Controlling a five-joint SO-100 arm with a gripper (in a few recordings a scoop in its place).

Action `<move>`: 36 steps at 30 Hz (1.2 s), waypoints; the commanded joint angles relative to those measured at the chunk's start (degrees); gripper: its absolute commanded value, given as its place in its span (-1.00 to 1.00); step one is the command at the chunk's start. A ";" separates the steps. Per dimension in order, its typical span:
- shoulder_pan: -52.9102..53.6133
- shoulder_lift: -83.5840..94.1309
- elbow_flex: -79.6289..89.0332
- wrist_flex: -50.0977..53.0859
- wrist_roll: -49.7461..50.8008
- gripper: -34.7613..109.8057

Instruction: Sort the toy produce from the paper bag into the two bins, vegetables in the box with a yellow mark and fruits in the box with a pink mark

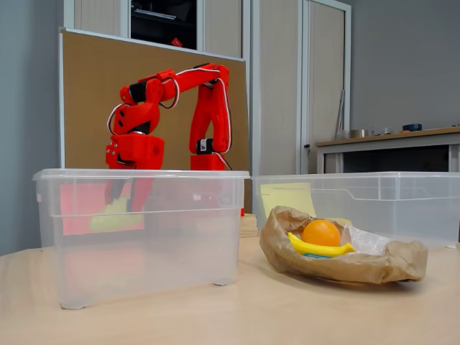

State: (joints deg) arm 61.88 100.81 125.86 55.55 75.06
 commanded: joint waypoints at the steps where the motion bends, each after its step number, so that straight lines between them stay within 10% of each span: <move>1: -0.09 0.44 1.41 -1.85 -2.37 -0.03; 16: -7.91 19.69 -7.12 14.85 -11.60 -0.12; 36: -63.37 9.32 -23.38 17.49 -19.25 -0.16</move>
State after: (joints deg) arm 2.02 113.47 101.95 75.50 53.88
